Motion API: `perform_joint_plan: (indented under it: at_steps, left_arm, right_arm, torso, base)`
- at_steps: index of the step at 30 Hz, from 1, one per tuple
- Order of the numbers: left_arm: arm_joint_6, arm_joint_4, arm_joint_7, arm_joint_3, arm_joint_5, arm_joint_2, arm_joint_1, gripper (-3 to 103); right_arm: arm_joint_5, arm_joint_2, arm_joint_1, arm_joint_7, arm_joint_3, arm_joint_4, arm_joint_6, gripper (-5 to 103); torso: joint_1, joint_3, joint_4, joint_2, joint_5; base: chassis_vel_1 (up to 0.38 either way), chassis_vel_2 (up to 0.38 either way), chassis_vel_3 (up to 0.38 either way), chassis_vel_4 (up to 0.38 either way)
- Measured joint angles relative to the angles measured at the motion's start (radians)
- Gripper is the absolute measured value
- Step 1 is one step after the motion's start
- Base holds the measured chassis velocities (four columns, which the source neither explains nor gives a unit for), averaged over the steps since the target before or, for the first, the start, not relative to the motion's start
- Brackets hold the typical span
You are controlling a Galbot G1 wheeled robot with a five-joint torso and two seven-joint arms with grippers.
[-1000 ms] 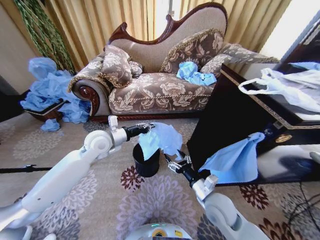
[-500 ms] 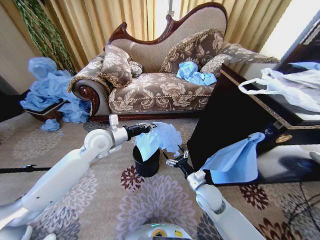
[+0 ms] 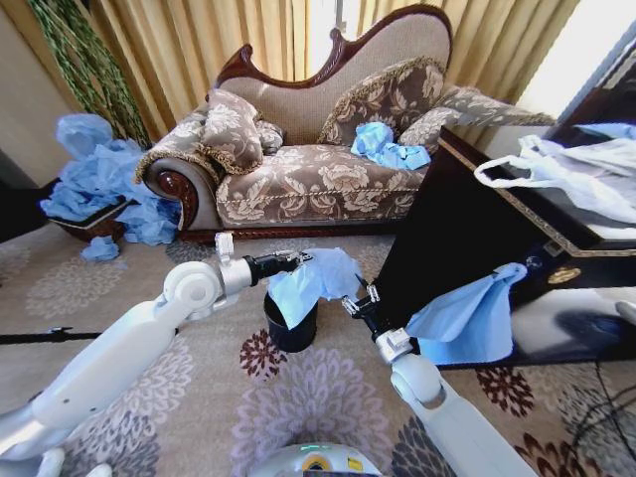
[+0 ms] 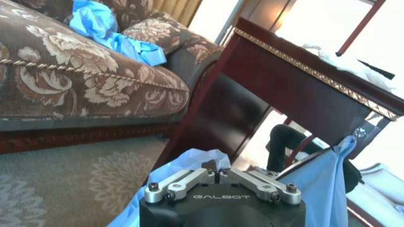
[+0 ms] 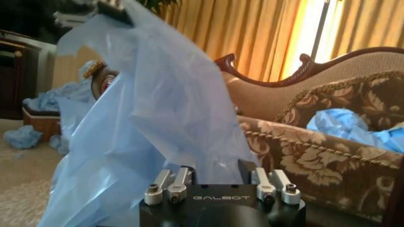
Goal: Place a garbage bag over the trash bin.
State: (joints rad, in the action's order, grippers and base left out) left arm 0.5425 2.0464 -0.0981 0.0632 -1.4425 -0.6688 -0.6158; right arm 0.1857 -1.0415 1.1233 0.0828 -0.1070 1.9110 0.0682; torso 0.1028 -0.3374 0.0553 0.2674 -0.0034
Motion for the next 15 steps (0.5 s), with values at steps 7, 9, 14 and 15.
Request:
perform_joint_plan:
  at_steps: [7, 9, 14, 15]
  left_arm:
    - [0.000, -0.003, -0.030, 0.011, 0.030, 0.008, -0.027, 0]
    - [-0.001, -0.004, -0.034, 0.012, 0.035, 0.007, -0.030, 0]
    - [-0.002, 0.003, -0.040, 0.013, 0.041, 0.002, -0.037, 0]
    - [-0.002, 0.007, -0.041, 0.013, 0.041, 0.002, -0.039, 0]
  right_arm:
    - [0.077, 0.051, -0.012, 0.022, -0.041, 0.038, -0.012, 16]
    - [0.105, 0.072, -0.013, 0.032, -0.044, 0.053, -0.022, 11]
    - [0.135, 0.092, -0.040, 0.046, -0.049, 0.054, -0.036, -2]
    - [0.145, 0.092, -0.053, 0.050, -0.049, 0.050, -0.044, -2]
  torso:
    - [0.000, 0.000, -0.0002, 0.000, 0.0000]
    - [0.000, 0.000, 0.0000, 0.000, -0.0001]
    - [0.000, 0.000, 0.0001, 0.000, 0.0001]
    - [0.000, 0.000, 0.0000, 0.000, 0.0001]
  base:
    - [0.000, 0.000, 0.000, 0.000]
    - [0.000, 0.000, 0.000, 0.000]
    - [0.000, 0.000, 0.000, 0.000]
    - [0.000, 0.000, 0.000, 0.000]
